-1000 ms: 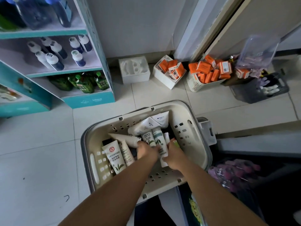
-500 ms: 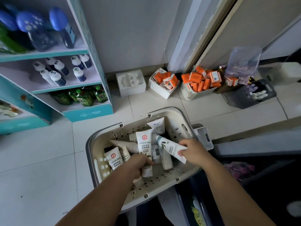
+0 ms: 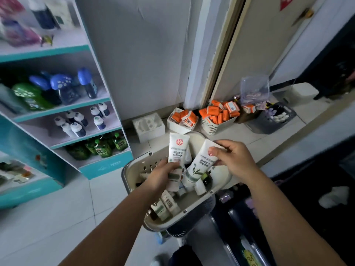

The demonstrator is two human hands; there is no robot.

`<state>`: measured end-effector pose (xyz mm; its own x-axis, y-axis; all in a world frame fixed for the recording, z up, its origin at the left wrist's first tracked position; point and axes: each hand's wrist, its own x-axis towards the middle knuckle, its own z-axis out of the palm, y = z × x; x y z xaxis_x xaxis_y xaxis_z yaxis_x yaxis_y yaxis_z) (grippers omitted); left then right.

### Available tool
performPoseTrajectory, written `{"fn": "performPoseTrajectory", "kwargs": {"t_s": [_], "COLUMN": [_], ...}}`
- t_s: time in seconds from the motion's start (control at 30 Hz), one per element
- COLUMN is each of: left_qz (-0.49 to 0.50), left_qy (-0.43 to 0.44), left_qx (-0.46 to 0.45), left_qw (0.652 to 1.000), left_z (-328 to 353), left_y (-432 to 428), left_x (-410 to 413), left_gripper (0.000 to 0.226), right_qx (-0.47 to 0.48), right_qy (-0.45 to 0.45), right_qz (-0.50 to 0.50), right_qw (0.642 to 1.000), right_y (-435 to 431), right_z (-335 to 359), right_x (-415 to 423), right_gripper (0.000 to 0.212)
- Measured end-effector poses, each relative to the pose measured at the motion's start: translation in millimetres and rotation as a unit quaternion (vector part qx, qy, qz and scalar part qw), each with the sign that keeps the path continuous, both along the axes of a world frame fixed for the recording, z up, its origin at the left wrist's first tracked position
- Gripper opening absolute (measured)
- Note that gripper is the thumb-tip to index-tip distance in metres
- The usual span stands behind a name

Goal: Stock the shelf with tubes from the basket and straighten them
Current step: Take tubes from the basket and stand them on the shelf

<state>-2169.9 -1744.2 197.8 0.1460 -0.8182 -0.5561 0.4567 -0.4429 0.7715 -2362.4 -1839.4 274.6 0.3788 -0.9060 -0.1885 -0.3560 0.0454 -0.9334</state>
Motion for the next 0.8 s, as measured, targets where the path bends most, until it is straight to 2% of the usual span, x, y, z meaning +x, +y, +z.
{"fn": "performPoseTrajectory", "kwargs": {"t_s": [0.13,0.23,0.53,0.8], "left_qz": [-0.055,-0.102,-0.238,-0.357], "left_qy": [-0.006,-0.016,-0.002,0.011], "left_qx": [-0.084,-0.126,-0.179,-0.234], "left_qw": [0.995,0.987,0.955,0.904], "left_z": [46,79,147,202], "left_y": [9,10,8,16], "left_x": [-11,-27,-123,-245], "left_gripper": [0.037,0.025,0.026,0.026], "right_qx": [-0.018,-0.041,-0.120,-0.158], "right_qy": [-0.055,-0.076,-0.089,-0.102], "right_qz": [-0.055,-0.100,-0.229,-0.344], "right_qw": [0.997,0.991,0.962,0.920], "right_y": [28,48,103,152], "right_z": [34,58,123,167], "right_x": [-14,-32,-127,-242], "right_gripper": [0.020,0.015,0.009,0.008]}}
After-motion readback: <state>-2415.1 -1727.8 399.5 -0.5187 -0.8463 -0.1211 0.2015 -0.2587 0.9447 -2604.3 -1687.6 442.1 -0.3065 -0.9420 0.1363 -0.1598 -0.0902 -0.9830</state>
